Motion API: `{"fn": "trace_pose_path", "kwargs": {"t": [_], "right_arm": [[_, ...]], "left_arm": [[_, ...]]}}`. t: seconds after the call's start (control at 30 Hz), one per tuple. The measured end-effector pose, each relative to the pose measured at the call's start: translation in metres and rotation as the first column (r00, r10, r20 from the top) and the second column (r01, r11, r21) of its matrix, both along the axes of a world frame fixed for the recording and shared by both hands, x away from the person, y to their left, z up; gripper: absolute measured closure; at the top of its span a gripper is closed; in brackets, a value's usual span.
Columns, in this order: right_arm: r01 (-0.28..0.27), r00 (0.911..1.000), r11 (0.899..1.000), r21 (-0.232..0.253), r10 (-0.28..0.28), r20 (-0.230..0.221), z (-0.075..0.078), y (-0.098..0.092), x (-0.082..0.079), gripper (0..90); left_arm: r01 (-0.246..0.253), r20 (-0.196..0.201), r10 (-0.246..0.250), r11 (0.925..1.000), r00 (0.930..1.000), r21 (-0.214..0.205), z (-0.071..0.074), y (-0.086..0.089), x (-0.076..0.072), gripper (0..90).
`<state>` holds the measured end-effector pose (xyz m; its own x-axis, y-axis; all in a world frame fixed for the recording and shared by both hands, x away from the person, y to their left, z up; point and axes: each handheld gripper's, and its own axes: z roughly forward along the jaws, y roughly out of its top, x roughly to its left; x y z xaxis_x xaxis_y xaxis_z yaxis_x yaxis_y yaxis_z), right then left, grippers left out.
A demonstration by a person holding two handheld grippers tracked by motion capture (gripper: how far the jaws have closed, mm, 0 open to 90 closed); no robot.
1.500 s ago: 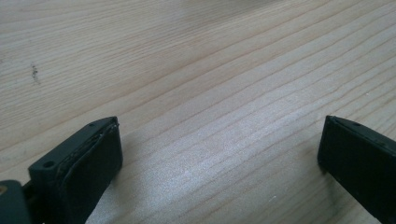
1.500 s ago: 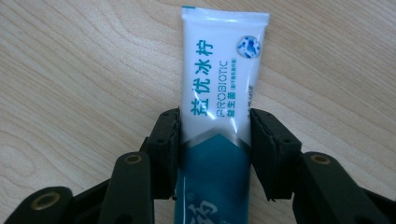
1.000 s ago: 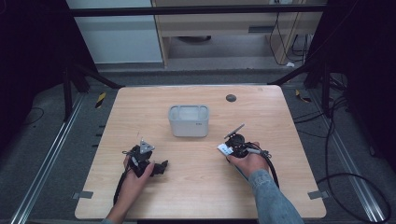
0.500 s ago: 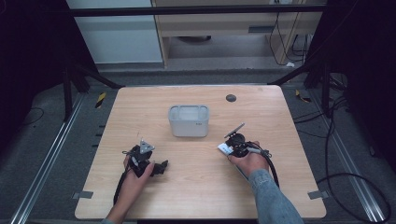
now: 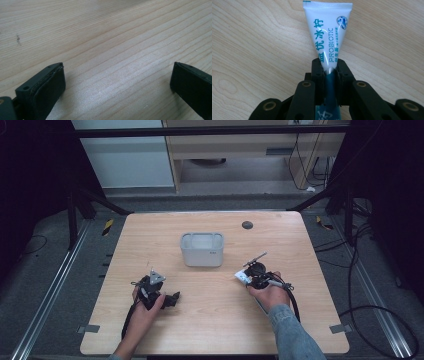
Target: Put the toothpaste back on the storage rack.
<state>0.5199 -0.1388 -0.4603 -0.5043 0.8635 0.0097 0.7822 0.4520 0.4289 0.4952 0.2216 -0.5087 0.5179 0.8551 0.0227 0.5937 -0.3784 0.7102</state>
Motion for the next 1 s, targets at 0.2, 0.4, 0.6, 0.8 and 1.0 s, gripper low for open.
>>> {"fn": "trace_pose_path", "kwargs": {"t": [0.2,0.4,0.6,0.8,1.0], "right_arm": [[0.008,0.9996,1.0,0.005,-0.008,0.026,0.01,-0.007,-0.003,79.9],[0.013,0.9986,1.0,0.028,-0.014,0.05,0.022,-0.016,-0.005,79.9],[0.027,0.996,0.998,0.055,-0.032,0.083,0.039,-0.023,-0.006,79.9],[0.027,0.9913,0.996,0.088,-0.038,0.126,0.057,-0.026,-0.006,80.0],[0.035,0.9815,0.988,0.148,-0.062,0.181,0.077,-0.028,-0.008,80.0]], "left_arm": [[0.0,0.0,0.0,1.0,1.0,0.0,0.0,0.0,0.0,0.0],[0.0,0.0,0.0,1.0,1.0,0.0,0.0,0.0,0.0,0.0],[0.0,0.0,0.0,1.0,1.0,0.0,0.0,0.0,0.0,0.0],[0.0,0.0,0.0,1.0,1.0,0.0,0.0,0.0,0.0,0.0],[0.0,0.0,0.0,1.0,1.0,0.0,0.0,0.0,0.0,0.0]]}}
